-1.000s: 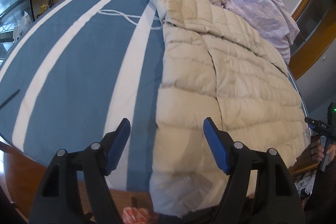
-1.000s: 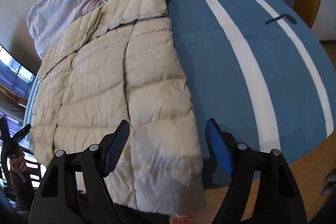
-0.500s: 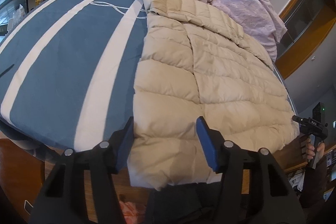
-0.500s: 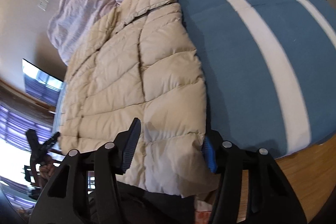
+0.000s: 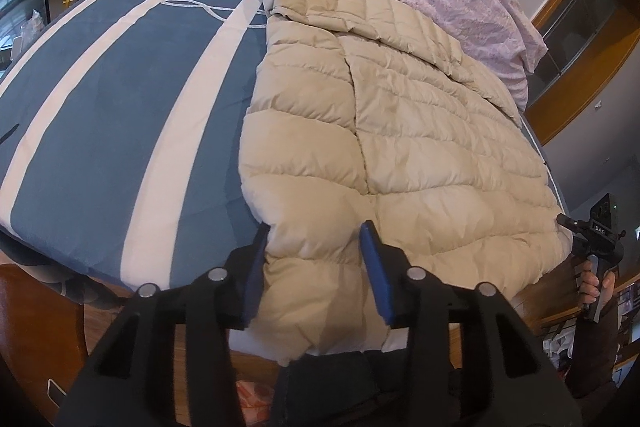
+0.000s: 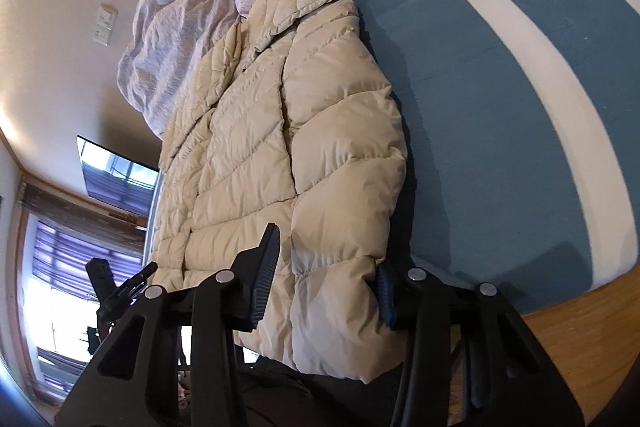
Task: Fold large clothes
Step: 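Grasp the jacket hem with both tools, then lift the hem with both tools and fold it toward the collar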
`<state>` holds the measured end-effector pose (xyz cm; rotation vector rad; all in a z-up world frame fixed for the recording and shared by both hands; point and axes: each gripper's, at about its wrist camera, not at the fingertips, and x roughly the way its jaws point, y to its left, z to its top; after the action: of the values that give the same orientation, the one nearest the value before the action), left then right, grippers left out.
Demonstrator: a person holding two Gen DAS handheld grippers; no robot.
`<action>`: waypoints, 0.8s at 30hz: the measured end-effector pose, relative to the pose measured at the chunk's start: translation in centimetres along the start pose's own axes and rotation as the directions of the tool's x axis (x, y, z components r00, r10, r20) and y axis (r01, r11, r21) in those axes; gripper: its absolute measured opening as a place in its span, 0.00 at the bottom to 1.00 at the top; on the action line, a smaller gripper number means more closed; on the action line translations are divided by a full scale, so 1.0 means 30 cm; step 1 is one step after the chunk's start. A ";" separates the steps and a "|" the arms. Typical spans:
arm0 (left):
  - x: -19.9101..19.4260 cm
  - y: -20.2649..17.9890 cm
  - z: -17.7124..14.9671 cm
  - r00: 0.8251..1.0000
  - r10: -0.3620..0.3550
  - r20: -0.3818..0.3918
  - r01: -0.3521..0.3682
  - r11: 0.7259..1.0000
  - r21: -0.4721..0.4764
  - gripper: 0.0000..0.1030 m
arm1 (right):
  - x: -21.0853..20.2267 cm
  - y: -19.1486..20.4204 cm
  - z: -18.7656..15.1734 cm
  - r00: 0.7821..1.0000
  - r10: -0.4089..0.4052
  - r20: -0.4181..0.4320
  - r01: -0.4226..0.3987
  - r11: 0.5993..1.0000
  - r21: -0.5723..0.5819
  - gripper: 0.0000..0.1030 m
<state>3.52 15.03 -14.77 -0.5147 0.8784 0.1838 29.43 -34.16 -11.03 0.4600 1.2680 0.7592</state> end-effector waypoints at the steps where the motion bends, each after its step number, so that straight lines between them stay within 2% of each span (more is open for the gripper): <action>1: 0.003 -0.004 0.002 1.000 0.004 0.001 -0.004 1.000 0.003 0.45 | 0.002 0.002 0.000 1.000 0.002 0.000 -0.002 1.000 -0.002 0.44; 2: 0.005 -0.009 0.003 1.000 0.014 0.003 -0.014 1.000 0.007 0.45 | 0.003 0.004 0.000 1.000 0.000 0.000 0.000 1.000 -0.006 0.41; 3: 0.009 -0.012 0.004 1.000 0.026 0.003 -0.026 1.000 0.011 0.36 | 0.007 0.012 0.000 1.000 -0.019 -0.002 0.019 1.000 -0.018 0.36; 4: 0.013 -0.013 0.004 0.999 0.032 0.001 -0.032 0.999 0.014 0.26 | 0.013 0.013 0.000 0.999 -0.036 -0.007 0.036 0.999 -0.023 0.25; 7: 0.020 -0.013 0.005 1.000 0.029 -0.005 -0.029 1.000 0.008 0.15 | 0.018 0.010 -0.003 0.998 -0.056 -0.009 0.056 0.998 -0.028 0.16; 13: -0.004 -0.031 0.011 0.997 0.069 0.026 -0.070 0.997 0.027 0.08 | 0.009 0.028 0.007 0.995 -0.098 0.014 0.099 0.993 -0.058 0.10; 24: -0.098 -0.060 0.074 0.986 0.113 0.119 -0.119 0.992 0.049 0.07 | -0.055 0.110 0.077 0.980 -0.157 0.119 0.170 0.979 -0.111 0.08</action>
<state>3.83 14.75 -10.68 -0.3968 0.7982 0.2918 30.64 -32.92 -7.04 0.2911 1.1356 0.6582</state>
